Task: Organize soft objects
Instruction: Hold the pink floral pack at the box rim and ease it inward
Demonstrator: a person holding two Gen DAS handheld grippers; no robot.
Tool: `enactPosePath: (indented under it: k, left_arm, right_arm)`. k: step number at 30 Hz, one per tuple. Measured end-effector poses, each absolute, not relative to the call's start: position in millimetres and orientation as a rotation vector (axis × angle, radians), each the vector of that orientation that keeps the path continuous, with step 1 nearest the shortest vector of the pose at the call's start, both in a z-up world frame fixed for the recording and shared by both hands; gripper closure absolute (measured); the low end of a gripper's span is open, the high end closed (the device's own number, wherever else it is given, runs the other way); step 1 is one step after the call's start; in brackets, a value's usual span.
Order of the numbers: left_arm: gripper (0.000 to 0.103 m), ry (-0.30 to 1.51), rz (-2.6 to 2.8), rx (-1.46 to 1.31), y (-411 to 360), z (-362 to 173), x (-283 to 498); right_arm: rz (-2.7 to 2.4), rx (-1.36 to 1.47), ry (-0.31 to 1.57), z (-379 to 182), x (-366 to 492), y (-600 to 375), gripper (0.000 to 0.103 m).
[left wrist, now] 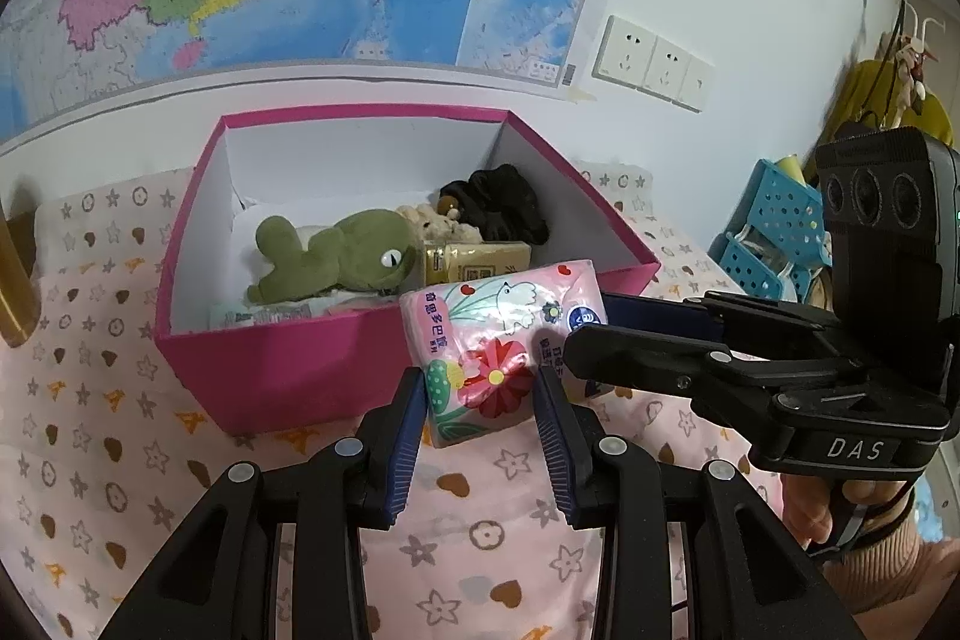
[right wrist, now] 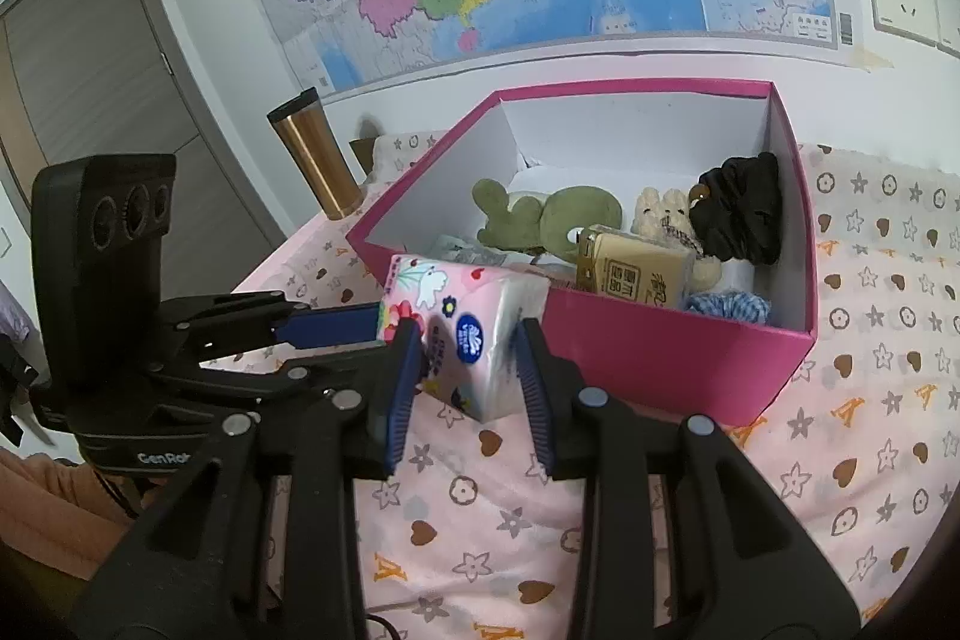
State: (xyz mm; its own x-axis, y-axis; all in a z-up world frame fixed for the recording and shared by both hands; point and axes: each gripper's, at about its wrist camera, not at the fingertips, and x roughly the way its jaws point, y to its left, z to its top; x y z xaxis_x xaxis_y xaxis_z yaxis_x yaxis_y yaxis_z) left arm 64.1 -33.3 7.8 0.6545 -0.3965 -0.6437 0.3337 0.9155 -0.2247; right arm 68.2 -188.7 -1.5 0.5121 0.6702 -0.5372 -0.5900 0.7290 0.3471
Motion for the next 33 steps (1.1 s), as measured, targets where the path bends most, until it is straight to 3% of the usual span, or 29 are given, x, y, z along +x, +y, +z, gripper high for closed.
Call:
enactPosePath:
  k: [33]
  left_arm:
    - [0.067,0.728,-0.41,-0.082,-30.7,12.1,70.9]
  right_arm:
    - [0.761,0.121,0.68,5.0,76.2,-184.0,0.067]
